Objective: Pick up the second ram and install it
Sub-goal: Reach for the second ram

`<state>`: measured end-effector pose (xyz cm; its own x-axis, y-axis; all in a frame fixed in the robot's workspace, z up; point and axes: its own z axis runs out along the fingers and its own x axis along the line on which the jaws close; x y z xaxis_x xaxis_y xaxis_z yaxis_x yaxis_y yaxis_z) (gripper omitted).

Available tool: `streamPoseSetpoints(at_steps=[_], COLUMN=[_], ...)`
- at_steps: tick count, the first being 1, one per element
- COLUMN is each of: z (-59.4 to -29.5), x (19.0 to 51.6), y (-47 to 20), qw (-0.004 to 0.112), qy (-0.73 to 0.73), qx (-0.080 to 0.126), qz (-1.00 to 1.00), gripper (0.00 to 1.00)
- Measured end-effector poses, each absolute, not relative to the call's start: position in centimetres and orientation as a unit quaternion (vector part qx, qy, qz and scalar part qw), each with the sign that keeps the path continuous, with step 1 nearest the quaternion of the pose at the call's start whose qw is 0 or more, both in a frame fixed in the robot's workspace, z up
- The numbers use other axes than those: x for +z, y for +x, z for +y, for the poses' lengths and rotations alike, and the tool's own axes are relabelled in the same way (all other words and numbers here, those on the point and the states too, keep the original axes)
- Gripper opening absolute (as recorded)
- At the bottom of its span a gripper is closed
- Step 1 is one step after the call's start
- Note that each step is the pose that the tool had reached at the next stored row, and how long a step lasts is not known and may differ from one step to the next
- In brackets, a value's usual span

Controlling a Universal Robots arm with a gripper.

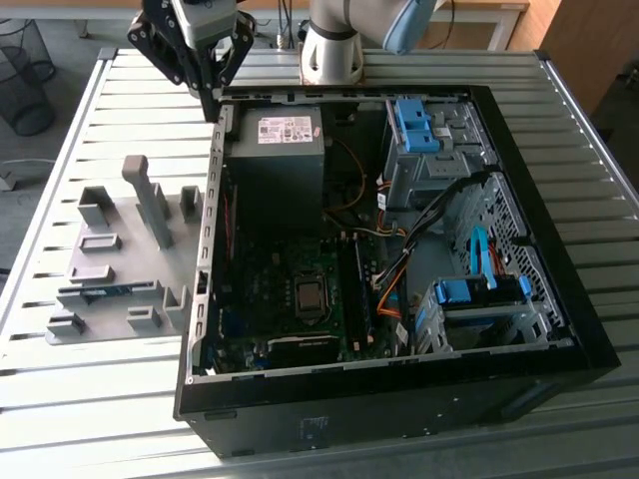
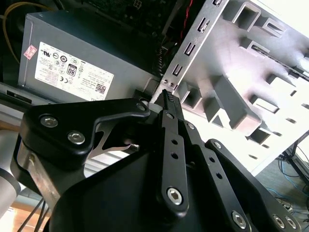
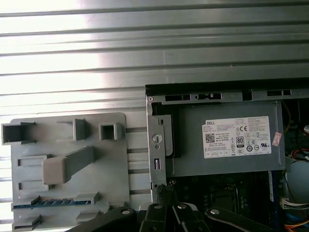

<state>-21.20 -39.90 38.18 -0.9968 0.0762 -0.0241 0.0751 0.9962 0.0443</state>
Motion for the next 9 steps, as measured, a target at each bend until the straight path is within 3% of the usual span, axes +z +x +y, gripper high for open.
streamPoseSetpoints(at_steps=[9], z=[-39.89], x=[38.11], y=[-21.53], qw=[0.013], qy=[0.038], qx=[0.022], qz=[0.999], gripper=[0.1])
